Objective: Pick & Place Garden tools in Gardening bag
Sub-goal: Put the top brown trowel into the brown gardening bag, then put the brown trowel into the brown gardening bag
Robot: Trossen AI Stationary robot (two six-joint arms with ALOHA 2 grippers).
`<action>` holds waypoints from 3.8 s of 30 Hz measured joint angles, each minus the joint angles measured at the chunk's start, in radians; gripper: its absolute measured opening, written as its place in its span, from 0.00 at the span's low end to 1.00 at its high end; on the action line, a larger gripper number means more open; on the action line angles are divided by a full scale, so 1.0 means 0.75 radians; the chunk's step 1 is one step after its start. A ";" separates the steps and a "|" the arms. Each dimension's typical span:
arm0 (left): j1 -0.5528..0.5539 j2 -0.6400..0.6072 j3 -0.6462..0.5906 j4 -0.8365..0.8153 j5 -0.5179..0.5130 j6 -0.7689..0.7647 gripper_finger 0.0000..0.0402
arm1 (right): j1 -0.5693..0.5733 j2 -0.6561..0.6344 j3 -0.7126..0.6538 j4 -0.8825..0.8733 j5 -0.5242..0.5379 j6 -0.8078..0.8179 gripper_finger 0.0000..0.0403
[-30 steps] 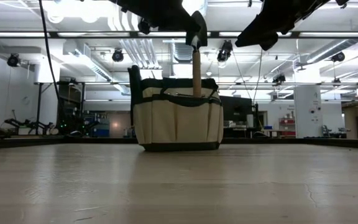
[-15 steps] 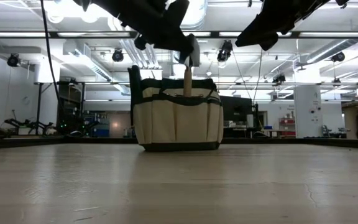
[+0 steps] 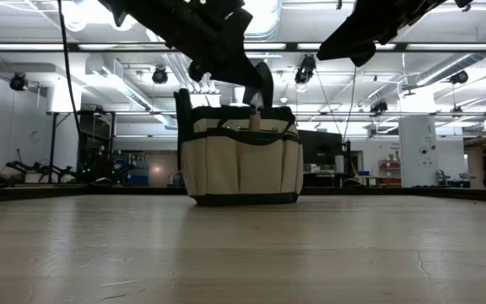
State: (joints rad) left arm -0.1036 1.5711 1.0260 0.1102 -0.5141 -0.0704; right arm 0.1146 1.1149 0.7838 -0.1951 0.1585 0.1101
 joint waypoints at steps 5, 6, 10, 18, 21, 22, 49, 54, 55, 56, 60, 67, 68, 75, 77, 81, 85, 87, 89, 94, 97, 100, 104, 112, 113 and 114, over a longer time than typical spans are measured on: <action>0.002 0.000 0.000 -0.033 -0.001 -0.024 0.09 | 0.000 0.000 -0.001 0.000 0.000 -0.003 0.20; 0.002 0.000 0.000 -0.039 -0.001 -0.038 0.11 | 0.000 0.000 -0.001 0.000 0.000 -0.003 0.19; 0.005 0.000 0.000 -0.088 -0.010 -0.089 0.21 | 0.000 0.000 -0.003 0.005 0.000 -0.003 0.18; -0.007 -0.021 0.038 -0.091 0.049 -0.109 0.39 | 0.001 0.000 -0.004 0.005 0.000 -0.007 0.20; -0.019 -0.047 0.048 -0.091 0.110 -0.120 0.40 | 0.001 0.000 -0.012 0.005 0.000 -0.008 0.21; -0.023 -0.051 0.048 -0.093 0.125 -0.122 0.40 | 0.001 0.000 -0.016 0.007 0.000 -0.008 0.22; -0.504 -0.155 0.009 -1.228 0.535 -0.810 0.39 | 0.001 0.001 -0.186 0.247 -0.013 0.017 0.19; -0.534 -0.154 -0.071 -1.226 0.580 -0.818 0.39 | 0.001 0.001 -0.185 0.275 -0.013 0.003 0.20; -0.534 -0.154 -0.088 -1.229 0.612 -0.820 0.39 | 0.001 0.001 -0.185 0.274 -0.013 0.003 0.20; -0.534 -0.154 -0.104 -1.232 0.646 -0.821 0.39 | 0.001 0.001 -0.185 0.274 -0.013 0.003 0.19; -0.537 -0.154 -0.152 -1.230 0.715 -0.843 0.39 | 0.001 0.001 -0.185 0.275 -0.013 -0.005 0.18; -0.551 -0.154 -0.236 -1.216 0.742 -0.839 0.39 | 0.001 0.001 -0.185 0.280 -0.013 -0.001 0.15; -0.552 -0.154 -0.248 -1.216 0.743 -0.839 0.39 | 0.001 0.001 -0.185 0.280 -0.013 -0.001 0.15; -0.553 -0.154 -0.293 -1.200 0.774 -0.852 0.39 | 0.001 0.000 -0.185 0.284 -0.013 -0.001 0.16; -0.553 -0.154 -0.299 -1.182 0.779 -0.852 0.39 | 0.001 0.000 -0.185 0.286 -0.013 -0.001 0.16; -0.553 -0.154 -0.316 -1.115 0.780 -0.853 0.39 | 0.001 0.000 -0.185 0.288 -0.012 -0.001 0.15; -0.555 -0.153 -0.326 -1.056 0.794 -0.850 0.39 | 0.001 0.000 -0.185 0.288 -0.012 -0.002 0.14; -0.555 -0.153 -0.326 -1.049 0.818 -0.849 0.39 | 0.001 0.000 -0.185 0.288 -0.012 -0.002 0.14; -0.555 -0.153 -0.326 -1.051 0.853 -0.850 0.39 | 0.001 0.000 -0.185 0.288 -0.012 -0.002 0.14; -0.555 -0.153 -0.326 -1.049 0.884 -0.851 0.39 | 0.001 0.000 -0.185 0.288 -0.012 -0.001 0.15; -0.555 -0.153 -0.327 -1.046 0.910 -0.860 0.39 | 0.001 0.000 -0.185 0.288 -0.012 -0.002 0.15; -0.556 -0.153 -0.327 -1.043 0.934 -0.893 0.39 | 0.001 0.000 -0.185 0.288 -0.012 -0.001 0.14; -0.556 -0.153 -0.327 -1.043 1.001 -0.951 0.39 | 0.001 0.000 -0.185 0.288 -0.012 -0.004 0.13; -0.594 -0.146 -0.335 -0.973 1.038 -1.023 0.39 | 0.001 0.000 -0.185 0.287 -0.012 -0.006 0.13; -0.602 -0.143 -0.344 -0.950 1.038 -1.024 0.39 | 0.001 0.000 -0.185 0.287 -0.012 -0.006 0.13; -0.609 -0.139 -0.354 -0.929 1.038 -1.025 0.39 | 0.001 0.000 -0.185 0.287 -0.012 -0.007 0.13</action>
State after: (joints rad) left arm -0.5603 1.4666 0.7606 -0.5867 0.2648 -0.8393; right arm 0.1150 1.1149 0.6449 0.0204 0.1497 0.1051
